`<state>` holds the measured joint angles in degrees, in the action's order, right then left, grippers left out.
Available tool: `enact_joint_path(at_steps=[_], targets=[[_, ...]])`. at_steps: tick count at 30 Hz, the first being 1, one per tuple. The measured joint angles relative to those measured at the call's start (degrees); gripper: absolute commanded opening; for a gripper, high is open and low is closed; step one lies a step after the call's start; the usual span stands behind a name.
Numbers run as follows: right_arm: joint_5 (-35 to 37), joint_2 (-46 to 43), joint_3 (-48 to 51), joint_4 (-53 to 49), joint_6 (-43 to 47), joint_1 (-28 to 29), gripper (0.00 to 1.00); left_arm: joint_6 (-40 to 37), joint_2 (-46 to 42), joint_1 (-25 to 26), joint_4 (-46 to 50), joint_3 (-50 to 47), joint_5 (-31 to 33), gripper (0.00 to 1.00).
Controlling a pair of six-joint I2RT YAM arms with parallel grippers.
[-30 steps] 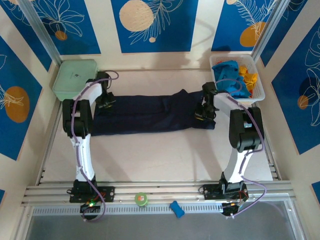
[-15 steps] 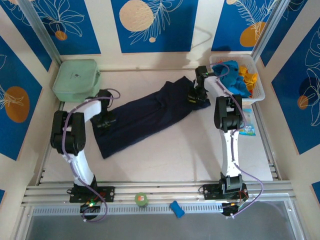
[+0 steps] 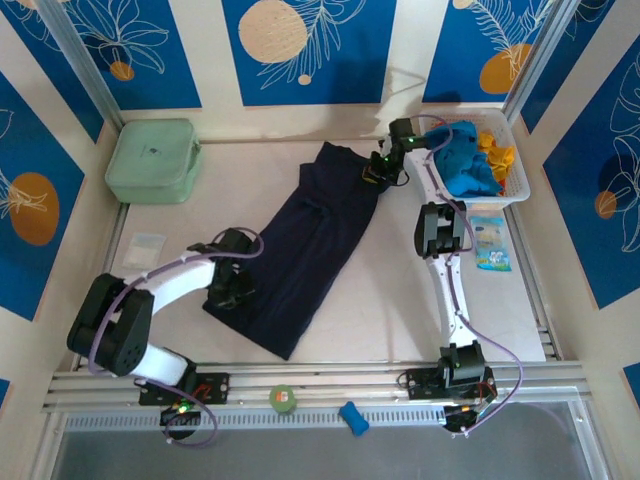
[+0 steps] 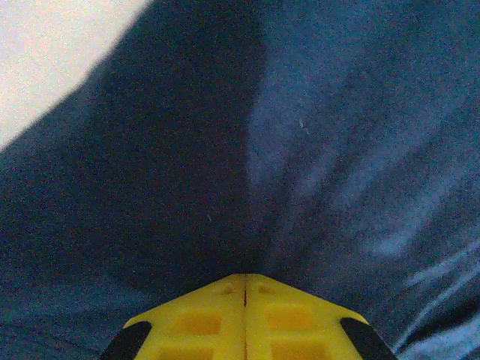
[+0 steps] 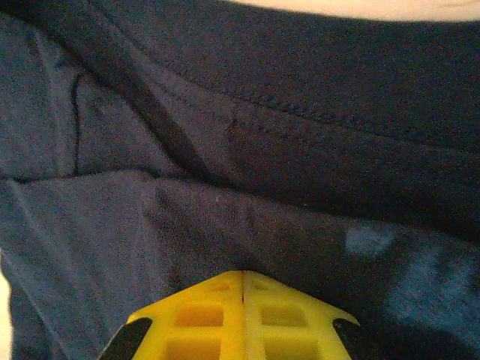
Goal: Fold and stack the t-shirts
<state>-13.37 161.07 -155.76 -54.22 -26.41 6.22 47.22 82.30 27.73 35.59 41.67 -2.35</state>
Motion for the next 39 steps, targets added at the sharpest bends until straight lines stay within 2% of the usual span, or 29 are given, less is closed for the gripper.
enact_joint_path(at_steps=[4,8,12,16,19,22,27,35,39], targets=[[-0.98,-1.11,0.63,0.39,-0.15,-0.35,0.00,2.12,-3.89,2.43,2.36,0.28,-1.03,0.22],[0.57,-10.29,10.80,0.76,-0.15,-0.22,0.00,1.84,-7.85,2.40,7.67,5.46,2.01,0.31],[4.15,-26.53,27.69,2.36,-1.09,0.59,0.00,0.00,-8.74,1.25,9.35,10.49,4.79,0.31],[7.63,-42.99,47.32,6.03,-4.50,3.56,0.00,-2.45,-6.03,-2.32,9.16,10.73,5.38,0.30],[9.31,-48.81,58.42,8.46,-8.39,6.67,0.00,-4.31,-1.14,-4.72,6.78,9.90,4.72,0.25],[9.79,-48.33,65.31,10.86,-12.07,9.68,0.00,-5.86,4.42,-5.64,4.11,8.92,3.96,0.21],[10.73,-41.13,65.24,13.09,-16.13,10.97,0.00,-7.30,8.83,-5.75,-0.04,7.69,2.89,0.18],[12.52,-31.76,54.62,11.96,-18.14,10.58,0.00,-6.32,5.46,-5.20,-6.84,1.64,1.92,0.18],[12.46,-27.26,47.17,9.73,-17.14,9.81,0.00,-2.91,3.32,-2.36,-12.98,-2.45,1.16,0.18]])
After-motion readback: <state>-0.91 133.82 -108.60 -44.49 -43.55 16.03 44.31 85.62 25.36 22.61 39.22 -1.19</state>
